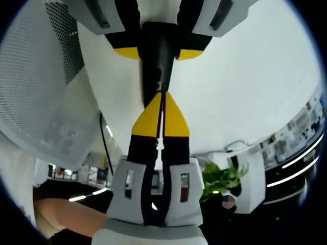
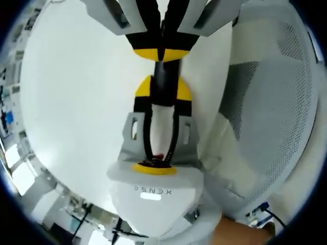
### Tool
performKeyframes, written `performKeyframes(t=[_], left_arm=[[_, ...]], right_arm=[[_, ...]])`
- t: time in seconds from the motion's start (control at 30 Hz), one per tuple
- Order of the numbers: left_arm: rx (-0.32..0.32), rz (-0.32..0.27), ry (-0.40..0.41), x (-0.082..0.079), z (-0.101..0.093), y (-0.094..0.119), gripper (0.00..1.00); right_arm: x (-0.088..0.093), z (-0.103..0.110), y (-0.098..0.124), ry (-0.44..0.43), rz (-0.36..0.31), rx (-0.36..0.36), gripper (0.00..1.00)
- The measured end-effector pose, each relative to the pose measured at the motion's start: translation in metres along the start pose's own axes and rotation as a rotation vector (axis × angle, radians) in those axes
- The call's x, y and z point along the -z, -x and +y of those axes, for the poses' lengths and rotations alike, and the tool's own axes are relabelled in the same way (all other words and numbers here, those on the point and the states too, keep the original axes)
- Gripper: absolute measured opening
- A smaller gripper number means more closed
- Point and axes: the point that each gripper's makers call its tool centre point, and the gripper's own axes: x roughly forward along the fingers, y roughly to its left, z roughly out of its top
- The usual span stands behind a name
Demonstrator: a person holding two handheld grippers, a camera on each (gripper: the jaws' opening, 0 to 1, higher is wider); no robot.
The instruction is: Press the specified remote control buttons in sequence, fully releasing each button before pressing the next.
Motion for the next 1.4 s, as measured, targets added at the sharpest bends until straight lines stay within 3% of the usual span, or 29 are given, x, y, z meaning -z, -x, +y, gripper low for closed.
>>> performKeyframes(t=[1.4], left_arm=[[0.002, -0.005, 0.001, 0.000, 0.002, 0.000, 0.25]], right_arm=[[0.003, 0.005, -0.027, 0.008, 0.022, -0.059, 0.00]])
